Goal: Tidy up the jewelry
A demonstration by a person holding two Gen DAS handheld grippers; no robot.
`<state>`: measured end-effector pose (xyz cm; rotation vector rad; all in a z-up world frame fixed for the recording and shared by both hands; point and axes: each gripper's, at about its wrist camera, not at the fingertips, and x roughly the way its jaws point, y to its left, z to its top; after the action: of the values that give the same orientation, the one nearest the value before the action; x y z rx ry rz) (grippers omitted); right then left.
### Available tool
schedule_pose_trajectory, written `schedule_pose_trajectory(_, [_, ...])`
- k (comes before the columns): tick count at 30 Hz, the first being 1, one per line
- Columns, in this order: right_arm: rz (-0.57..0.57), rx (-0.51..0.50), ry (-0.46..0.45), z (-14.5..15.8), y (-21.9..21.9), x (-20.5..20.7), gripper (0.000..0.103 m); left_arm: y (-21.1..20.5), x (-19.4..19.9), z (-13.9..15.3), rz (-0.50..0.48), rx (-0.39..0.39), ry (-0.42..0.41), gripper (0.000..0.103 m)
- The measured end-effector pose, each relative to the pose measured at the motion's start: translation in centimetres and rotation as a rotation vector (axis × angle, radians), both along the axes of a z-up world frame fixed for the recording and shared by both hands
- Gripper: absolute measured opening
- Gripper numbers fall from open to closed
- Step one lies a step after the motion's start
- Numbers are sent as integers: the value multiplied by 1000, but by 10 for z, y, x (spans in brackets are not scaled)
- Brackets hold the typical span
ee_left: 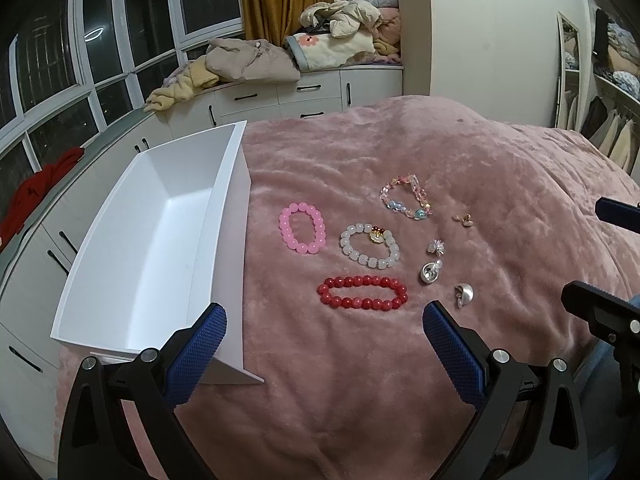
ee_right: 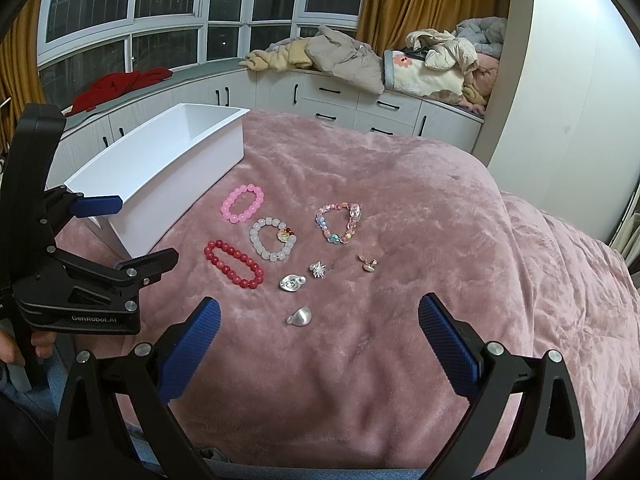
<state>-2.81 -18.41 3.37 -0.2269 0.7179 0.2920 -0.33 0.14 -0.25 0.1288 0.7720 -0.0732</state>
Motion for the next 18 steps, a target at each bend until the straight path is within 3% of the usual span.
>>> schedule_pose_trajectory(18, [0,0,2,0,0,1,98,0,0,-1,6,-24,5,99])
